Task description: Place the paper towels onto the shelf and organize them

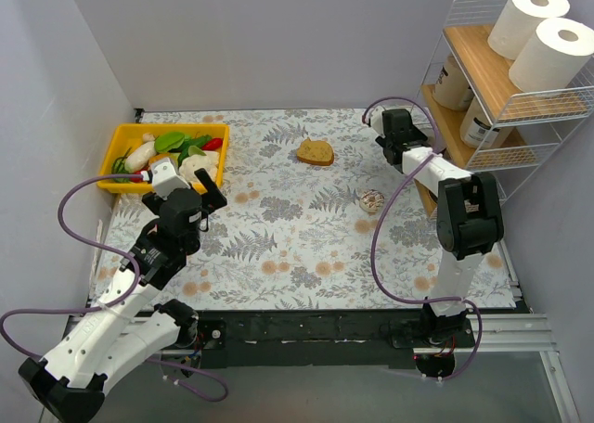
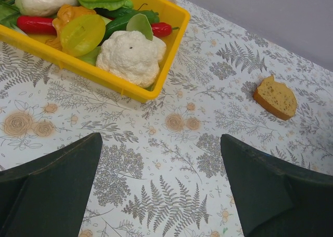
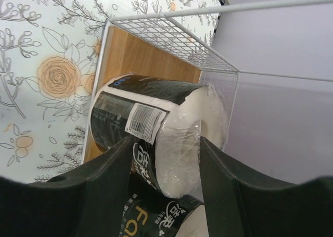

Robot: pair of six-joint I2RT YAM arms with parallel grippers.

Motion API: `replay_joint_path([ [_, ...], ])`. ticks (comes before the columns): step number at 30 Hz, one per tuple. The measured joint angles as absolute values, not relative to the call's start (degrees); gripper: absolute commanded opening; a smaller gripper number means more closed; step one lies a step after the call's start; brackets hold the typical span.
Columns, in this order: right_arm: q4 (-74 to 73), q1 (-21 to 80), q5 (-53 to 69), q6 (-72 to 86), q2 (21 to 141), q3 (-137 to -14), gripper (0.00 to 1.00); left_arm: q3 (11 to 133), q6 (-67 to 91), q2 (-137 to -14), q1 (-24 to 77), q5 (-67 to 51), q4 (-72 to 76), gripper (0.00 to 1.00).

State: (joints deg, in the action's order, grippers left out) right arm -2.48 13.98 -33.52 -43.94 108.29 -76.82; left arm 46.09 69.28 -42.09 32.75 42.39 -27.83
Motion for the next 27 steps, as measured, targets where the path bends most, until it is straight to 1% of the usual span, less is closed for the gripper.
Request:
replay_joint_path([
  [4, -2.48, 15.31, -35.11, -44.23, 110.02, -78.08, 0.58, 46.09, 69.28, -41.95, 32.75, 42.39, -27.86, 0.98],
  [6, -2.39, 15.88, -36.14, -44.40, 111.18, -78.65, 0.61, 46.09, 69.28, -41.89, 32.75, 42.39, -27.86, 0.98],
  [10, -1.54, 17.04, -38.15, -45.54, 111.92, -78.54, 0.62, 46.09, 69.28, -41.82, 32.75, 42.39, -27.83, 0.98],
  [11, -1.23, 17.10, -38.92, -45.76, 111.92, -78.54, 0.63, 46.09, 69.28, -41.85, 32.75, 42.39, -27.86, 0.98],
  [12, -0.73, 17.28, -39.90, -46.13, 111.92, -78.52, 0.68, 46.09, 69.28, -41.85, 32.75, 42.39, -27.86, 0.98],
  [15, 1.17, 17.61, -42.94, -47.35, 111.92, -78.52, 0.73, 46.09, 69.28, -41.85, 32.75, 42.39, -27.83, 0.98],
  [19, 3.01, 18.15, -45.30, -49.50, 111.90, -78.50, 0.74, 45.93, 69.28, -42.04, 32.75, 42.39, -27.79, 0.98],
  [20, 3.22, 18.28, -45.39, -49.78, 111.83, -78.43, 0.73, 45.84, 69.28, -42.13, 32.75, 42.35, -27.81, 0.98],
  [21, 3.64, 18.55, -45.45, -50.06, 111.61, -78.06, 0.67, 45.78, 69.28, -42.30, 32.75, 42.33, -27.81, 0.98],
  [24, 3.95, 20.12, -44.31, -51.18, 109.84, -75.50, 0.55, 45.74, 69.28, -43.05, 32.75, 41.91, -27.81, 0.98],
  [26, 3.97, 21.50, -42.65, -51.33, 108.73, -73.89, 0.52, 45.65, 69.28, -43.09, 32.75, 41.54, -27.83, 0.98],
  [27, 4.01, 22.02, -41.91, -51.24, 108.44, -73.28, 0.49, 45.63, 69.28, -43.00, 32.75, 41.41, -27.79, 0.98],
])
